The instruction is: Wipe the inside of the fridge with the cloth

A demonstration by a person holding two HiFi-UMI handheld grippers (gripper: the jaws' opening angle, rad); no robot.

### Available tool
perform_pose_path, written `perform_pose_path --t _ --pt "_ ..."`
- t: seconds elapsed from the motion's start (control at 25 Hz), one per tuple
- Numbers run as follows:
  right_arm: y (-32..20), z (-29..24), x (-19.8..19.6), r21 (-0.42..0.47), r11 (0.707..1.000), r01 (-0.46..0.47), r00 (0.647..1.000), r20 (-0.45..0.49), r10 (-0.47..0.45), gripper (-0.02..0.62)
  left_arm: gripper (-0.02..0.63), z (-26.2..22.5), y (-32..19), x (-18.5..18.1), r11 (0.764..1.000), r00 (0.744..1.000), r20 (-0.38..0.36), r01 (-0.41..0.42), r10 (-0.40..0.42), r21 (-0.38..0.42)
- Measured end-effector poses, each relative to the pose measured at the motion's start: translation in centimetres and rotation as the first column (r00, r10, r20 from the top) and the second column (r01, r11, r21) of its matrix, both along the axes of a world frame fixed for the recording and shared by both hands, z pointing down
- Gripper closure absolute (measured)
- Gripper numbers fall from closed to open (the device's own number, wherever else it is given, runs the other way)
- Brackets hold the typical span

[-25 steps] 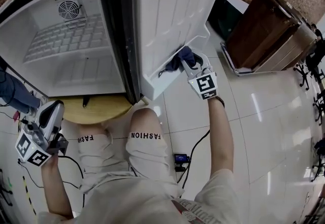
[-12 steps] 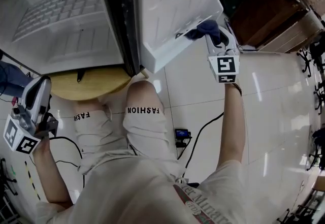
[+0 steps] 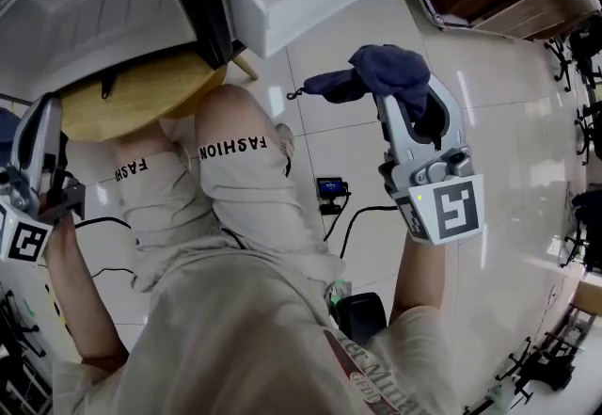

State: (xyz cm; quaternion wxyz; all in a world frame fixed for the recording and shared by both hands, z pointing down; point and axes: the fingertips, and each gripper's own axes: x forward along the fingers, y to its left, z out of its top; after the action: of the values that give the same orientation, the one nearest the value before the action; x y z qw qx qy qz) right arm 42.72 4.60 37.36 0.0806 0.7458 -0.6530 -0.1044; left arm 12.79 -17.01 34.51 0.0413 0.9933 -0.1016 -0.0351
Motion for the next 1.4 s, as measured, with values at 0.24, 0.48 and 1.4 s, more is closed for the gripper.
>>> perform_pose_path --t 0.24,0.48,1.4 --pt "-0.4 1.5 -4.0 -0.047 0.999 0.027 0.996 0.09 -0.023 0.483 0.604 1.7 0.5 -1.1 1.0 0.999 0.041 0.014 -0.014 -0.011" --pt "-2.5 -0.2 -7.5 -0.045 0.997 0.07 0.99 0.122 -0.064 0.492 0.603 0.3 0.6 -3.1 0.999 0.999 0.02 0.033 -0.033 -0.014" --pt "-32.9 -0.8 -21.1 -0.195 0.969 0.151 0.984 -0.058 -0.165 0.224 0.601 -0.5 -4.6 -8.4 0.977 0.977 -0.023 0.21 -0.211 -0.046"
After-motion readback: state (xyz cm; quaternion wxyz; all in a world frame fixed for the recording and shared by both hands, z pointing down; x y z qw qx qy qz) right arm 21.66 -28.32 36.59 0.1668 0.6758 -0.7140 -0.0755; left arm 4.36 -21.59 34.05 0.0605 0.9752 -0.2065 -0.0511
